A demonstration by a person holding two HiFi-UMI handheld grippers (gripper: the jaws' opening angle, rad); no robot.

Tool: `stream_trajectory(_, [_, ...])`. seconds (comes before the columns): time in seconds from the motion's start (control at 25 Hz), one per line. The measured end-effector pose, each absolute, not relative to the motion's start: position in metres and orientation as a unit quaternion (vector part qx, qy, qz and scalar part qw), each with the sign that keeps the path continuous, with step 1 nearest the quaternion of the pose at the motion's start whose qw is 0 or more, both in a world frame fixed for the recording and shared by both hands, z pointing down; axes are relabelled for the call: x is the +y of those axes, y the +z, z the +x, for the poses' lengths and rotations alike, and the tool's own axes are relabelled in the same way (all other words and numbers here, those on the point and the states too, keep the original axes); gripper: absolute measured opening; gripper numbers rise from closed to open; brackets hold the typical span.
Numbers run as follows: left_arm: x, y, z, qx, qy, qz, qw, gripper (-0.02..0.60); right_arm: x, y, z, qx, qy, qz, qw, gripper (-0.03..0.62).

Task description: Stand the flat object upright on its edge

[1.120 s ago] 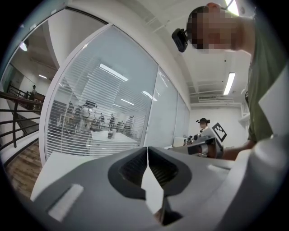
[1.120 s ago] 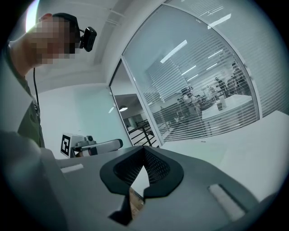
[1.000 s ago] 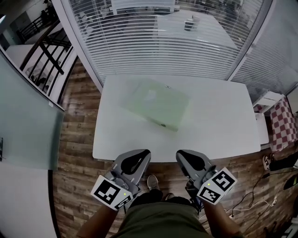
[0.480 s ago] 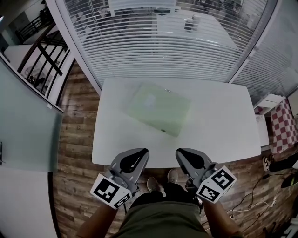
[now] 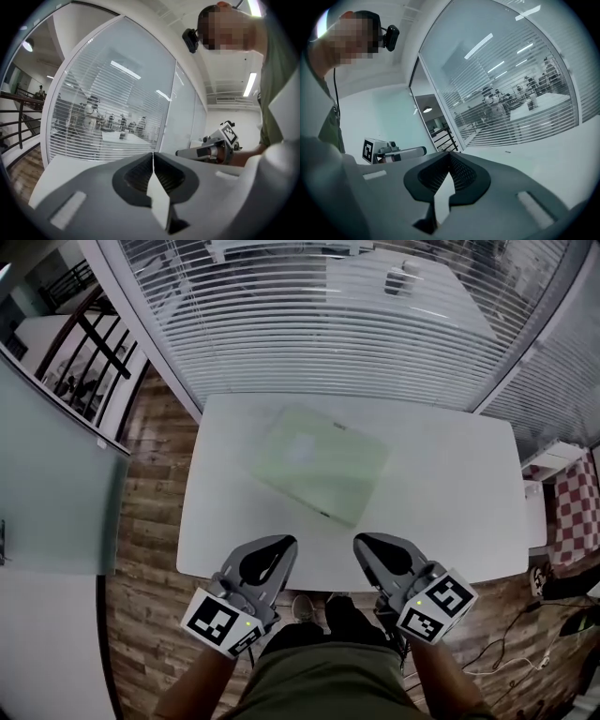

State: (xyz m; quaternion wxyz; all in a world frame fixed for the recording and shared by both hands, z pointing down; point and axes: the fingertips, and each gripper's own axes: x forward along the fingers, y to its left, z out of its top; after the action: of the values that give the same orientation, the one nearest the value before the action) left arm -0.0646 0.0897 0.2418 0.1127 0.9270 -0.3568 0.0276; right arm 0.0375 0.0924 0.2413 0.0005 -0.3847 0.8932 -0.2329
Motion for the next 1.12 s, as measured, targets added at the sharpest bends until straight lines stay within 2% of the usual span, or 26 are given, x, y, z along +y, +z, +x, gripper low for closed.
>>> stream_trajectory(0.44, [0.035,0.268,-0.029,-0.390,0.041,0.909,0.140,0.003,0.027,0.260,0.073,0.904,-0.243,-0.351,-0.018,0.011])
stream_trajectory(1.12, [-0.007,0.304,-0.009,-0.455,0.063,0.872,0.170,0.003,-0.033,0.294,0.106,0.920,-0.245,-0.302,-0.049,0.011])
